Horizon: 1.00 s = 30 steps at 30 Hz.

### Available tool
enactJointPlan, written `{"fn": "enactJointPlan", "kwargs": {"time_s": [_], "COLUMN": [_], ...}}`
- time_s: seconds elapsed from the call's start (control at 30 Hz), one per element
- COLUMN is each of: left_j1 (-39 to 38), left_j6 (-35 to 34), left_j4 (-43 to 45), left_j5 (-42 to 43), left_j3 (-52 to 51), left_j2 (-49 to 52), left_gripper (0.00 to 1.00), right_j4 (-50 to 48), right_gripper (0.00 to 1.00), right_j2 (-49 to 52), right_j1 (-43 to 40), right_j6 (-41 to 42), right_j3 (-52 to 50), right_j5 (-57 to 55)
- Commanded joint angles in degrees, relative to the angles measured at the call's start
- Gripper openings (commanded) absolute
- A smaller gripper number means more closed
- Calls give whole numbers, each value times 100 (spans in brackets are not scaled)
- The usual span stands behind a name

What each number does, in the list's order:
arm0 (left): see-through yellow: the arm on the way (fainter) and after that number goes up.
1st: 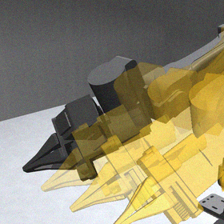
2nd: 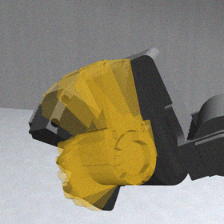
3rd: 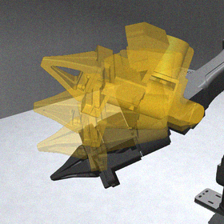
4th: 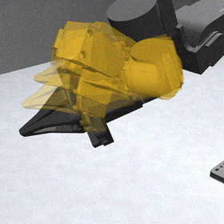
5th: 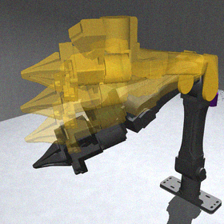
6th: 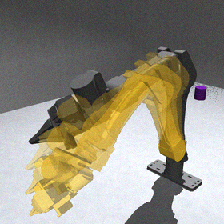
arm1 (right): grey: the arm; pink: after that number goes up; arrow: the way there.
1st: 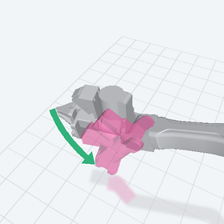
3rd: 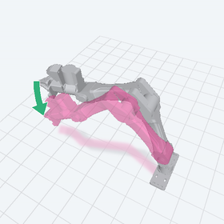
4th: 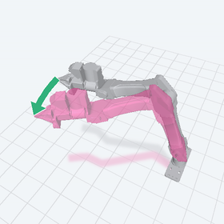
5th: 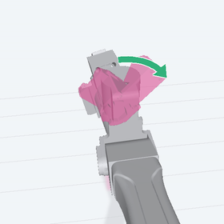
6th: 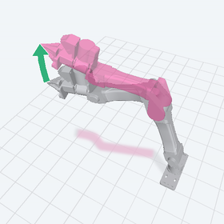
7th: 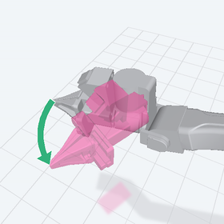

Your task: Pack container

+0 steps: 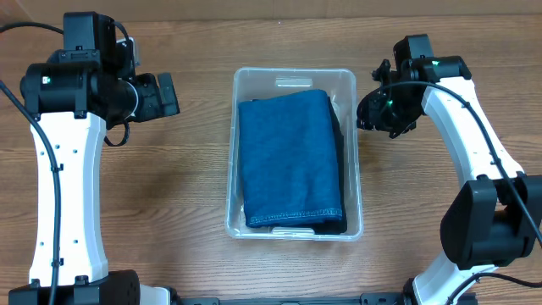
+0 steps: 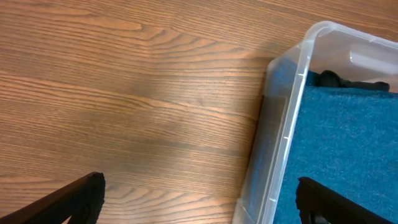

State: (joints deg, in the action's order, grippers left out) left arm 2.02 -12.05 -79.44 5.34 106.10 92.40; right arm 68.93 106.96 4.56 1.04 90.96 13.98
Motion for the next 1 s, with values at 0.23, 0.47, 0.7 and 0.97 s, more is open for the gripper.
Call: {"fn": "enactJointPlan", "kwargs": {"time_s": [0.23, 0.47, 0.7, 0.97], "left_j1": [33, 33, 81, 61], "left_j6": [142, 693, 848, 822], "left_j4": [-2, 1309, 975, 1799], "left_j5": [39, -391, -439, -105], "left_j3": [-37, -457, -769, -3335], "left_j2": [22, 24, -9, -3388], "left_gripper": [100, 100, 100, 100], "right_j4": [-166, -306, 385, -210], "right_gripper": [69, 100, 100, 100], "right_j2": [-44, -59, -361, -3272], "right_j1": [-52, -330, -699, -907], "right_j6": [28, 240, 203, 201], "right_j3": [267, 2247, 2706, 223], "right_j5": [-278, -839, -560, -553]}}
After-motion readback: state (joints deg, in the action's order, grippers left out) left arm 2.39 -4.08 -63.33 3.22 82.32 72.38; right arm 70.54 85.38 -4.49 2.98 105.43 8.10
